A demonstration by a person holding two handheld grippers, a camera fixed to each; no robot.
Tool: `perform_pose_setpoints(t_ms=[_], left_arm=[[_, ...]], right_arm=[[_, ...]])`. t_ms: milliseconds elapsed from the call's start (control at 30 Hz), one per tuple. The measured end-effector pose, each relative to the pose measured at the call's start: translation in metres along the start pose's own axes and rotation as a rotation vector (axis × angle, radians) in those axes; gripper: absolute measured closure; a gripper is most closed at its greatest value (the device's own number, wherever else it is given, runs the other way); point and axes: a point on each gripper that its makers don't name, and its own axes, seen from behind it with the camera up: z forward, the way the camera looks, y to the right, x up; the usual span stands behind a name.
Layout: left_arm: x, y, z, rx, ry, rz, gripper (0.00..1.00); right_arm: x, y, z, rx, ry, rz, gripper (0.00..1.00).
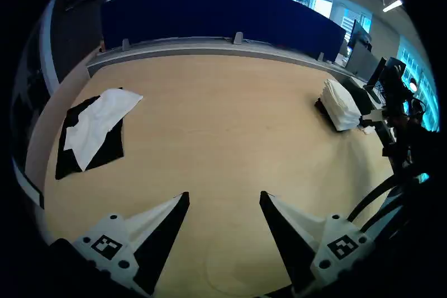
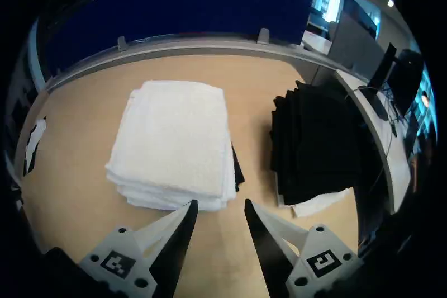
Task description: Fold towel
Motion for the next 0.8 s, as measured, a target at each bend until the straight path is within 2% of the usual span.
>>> perform_pose_setpoints(t_ms=[167, 200, 500, 800], left_arm=[[-0.001, 0.000, -0.001, 0.002, 0.001, -0.001, 0.06], [-0.001, -0.001, -0.002, 0.002, 0.001, -0.001, 0.06], [0.000, -0.001, -0.004, 0.008, 0.004, -0.008, 0.06], [-0.002, -0.003, -0.003, 0.013, 0.003, -0.016, 0.06]], right_arm=[[0.008, -0.013, -0.004, 0.032, 0.028, -0.011, 0.04], [0.011, -0.016, -0.005, 0.039, 0.036, -0.014, 0.03], [0.034, -0.046, -0.004, 0.087, 0.084, -0.038, 0.02], [0.037, -0.064, 0.006, 0.114, 0.071, -0.066, 0.02]])
